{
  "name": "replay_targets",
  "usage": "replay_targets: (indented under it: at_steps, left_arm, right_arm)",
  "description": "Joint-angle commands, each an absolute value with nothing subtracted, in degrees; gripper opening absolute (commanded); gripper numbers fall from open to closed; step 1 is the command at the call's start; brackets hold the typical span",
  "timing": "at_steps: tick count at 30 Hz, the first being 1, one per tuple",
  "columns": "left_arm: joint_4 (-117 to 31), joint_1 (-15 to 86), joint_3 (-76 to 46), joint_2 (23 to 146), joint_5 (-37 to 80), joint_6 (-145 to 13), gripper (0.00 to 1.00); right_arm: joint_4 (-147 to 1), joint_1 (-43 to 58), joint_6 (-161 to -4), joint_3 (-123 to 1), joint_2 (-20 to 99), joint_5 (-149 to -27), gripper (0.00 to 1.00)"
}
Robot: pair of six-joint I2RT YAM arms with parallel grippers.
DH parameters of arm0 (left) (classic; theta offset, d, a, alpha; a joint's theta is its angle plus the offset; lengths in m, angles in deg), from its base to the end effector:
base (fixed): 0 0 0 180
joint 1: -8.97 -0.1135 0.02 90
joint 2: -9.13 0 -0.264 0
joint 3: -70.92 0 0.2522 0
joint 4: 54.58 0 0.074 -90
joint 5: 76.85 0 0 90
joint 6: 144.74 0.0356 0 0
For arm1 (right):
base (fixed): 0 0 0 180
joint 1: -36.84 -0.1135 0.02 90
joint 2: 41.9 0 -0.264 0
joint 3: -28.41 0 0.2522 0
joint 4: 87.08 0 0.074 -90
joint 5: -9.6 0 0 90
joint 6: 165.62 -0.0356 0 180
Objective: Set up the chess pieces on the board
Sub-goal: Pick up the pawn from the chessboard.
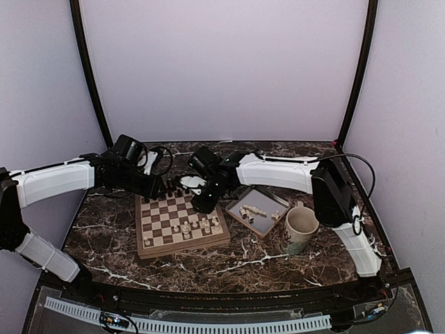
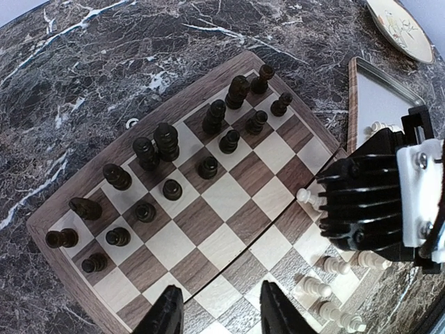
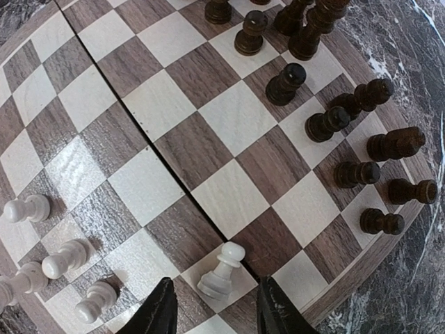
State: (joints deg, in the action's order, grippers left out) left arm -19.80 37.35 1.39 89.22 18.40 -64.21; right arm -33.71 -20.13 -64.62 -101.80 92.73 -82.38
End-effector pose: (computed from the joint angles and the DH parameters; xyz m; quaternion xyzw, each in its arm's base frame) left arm 0.2619 -0.1452 0.2495 0.1690 0.9086 -0.1632 0.3453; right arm 0.2799 0.4327 0.1892 -0.5409 0.7938 0.1236 0.2489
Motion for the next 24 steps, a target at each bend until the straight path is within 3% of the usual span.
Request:
replay_targets:
  at_steps: [1, 24]
  left_arm:
    - [-20.78, 37.06, 2.18, 87.61, 19.13, -64.48, 0.4]
    - [-21.48, 37.1, 2.97, 88.24, 20.97, -65.02, 0.4]
  right_arm:
    - [-33.1, -20.46, -66.19, -104.62, 95.26, -81.67, 0.39]
    - [-33.15, -19.17, -67.5, -100.98, 94.61, -78.13, 0.28]
